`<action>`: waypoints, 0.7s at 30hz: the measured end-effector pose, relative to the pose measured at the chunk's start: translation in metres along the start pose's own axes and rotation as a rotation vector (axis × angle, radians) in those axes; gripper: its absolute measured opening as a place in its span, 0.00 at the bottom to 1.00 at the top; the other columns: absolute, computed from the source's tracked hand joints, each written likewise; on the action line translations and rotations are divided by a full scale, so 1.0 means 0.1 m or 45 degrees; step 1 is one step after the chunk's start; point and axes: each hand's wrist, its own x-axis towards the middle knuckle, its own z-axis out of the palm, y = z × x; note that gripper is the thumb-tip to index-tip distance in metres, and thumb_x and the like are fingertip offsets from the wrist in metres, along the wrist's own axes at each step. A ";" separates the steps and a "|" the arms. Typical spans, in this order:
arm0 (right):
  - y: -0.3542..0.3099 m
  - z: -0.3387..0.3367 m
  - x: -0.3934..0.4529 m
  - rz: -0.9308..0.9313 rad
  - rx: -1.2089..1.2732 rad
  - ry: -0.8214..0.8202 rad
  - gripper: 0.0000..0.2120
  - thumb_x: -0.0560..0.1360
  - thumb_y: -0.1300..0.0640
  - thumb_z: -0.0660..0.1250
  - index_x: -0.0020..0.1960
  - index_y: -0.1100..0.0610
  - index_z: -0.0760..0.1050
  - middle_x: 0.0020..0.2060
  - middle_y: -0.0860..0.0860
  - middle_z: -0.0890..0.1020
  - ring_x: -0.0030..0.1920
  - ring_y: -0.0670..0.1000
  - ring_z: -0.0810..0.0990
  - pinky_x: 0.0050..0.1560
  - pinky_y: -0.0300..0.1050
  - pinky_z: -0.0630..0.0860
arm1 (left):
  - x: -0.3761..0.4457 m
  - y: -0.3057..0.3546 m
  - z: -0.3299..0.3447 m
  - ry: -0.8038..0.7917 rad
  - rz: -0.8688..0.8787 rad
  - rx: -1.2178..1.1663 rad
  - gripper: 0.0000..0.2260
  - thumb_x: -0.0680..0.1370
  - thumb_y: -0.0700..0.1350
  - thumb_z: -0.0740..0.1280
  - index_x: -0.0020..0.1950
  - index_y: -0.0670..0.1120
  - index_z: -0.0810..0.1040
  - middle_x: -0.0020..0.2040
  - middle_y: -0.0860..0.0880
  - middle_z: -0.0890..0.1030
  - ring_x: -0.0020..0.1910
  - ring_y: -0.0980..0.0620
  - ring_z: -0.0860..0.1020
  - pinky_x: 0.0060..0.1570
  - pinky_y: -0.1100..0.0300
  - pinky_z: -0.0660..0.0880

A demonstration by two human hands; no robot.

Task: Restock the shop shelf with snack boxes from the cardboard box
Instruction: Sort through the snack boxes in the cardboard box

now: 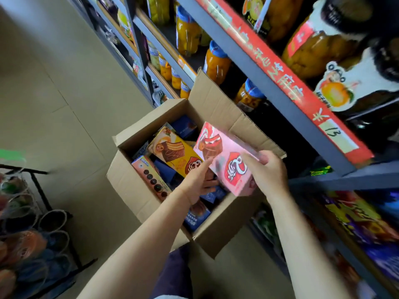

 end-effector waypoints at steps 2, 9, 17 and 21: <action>0.05 -0.26 -0.28 0.091 0.412 -0.081 0.11 0.72 0.51 0.75 0.49 0.55 0.80 0.46 0.54 0.86 0.46 0.52 0.85 0.42 0.43 0.78 | -0.27 -0.02 0.16 -0.080 0.081 -0.148 0.23 0.77 0.66 0.63 0.59 0.49 0.80 0.57 0.44 0.83 0.55 0.45 0.81 0.55 0.51 0.76; 0.37 -1.19 -1.50 -0.148 0.801 -0.185 0.30 0.65 0.34 0.73 0.56 0.57 0.80 0.48 0.51 0.87 0.49 0.49 0.85 0.48 0.46 0.81 | -1.61 -0.22 0.96 -0.306 0.461 -0.429 0.16 0.81 0.58 0.61 0.58 0.47 0.79 0.49 0.46 0.85 0.43 0.49 0.85 0.47 0.53 0.83; 1.06 -3.10 -3.29 -0.637 0.567 0.030 0.16 0.83 0.57 0.61 0.68 0.42 0.74 0.61 0.47 0.82 0.62 0.47 0.80 0.65 0.51 0.75 | -3.31 -1.10 2.30 -0.613 0.606 -0.256 0.22 0.79 0.59 0.61 0.64 0.44 0.78 0.52 0.42 0.84 0.46 0.45 0.84 0.48 0.49 0.83; 1.25 -4.03 -3.97 -1.008 -0.136 0.439 0.46 0.77 0.61 0.71 0.75 0.28 0.47 0.76 0.38 0.57 0.76 0.36 0.54 0.72 0.32 0.56 | -3.99 -1.35 3.03 -0.821 0.517 0.005 0.21 0.81 0.58 0.61 0.50 0.42 0.86 0.42 0.43 0.85 0.37 0.47 0.85 0.36 0.55 0.82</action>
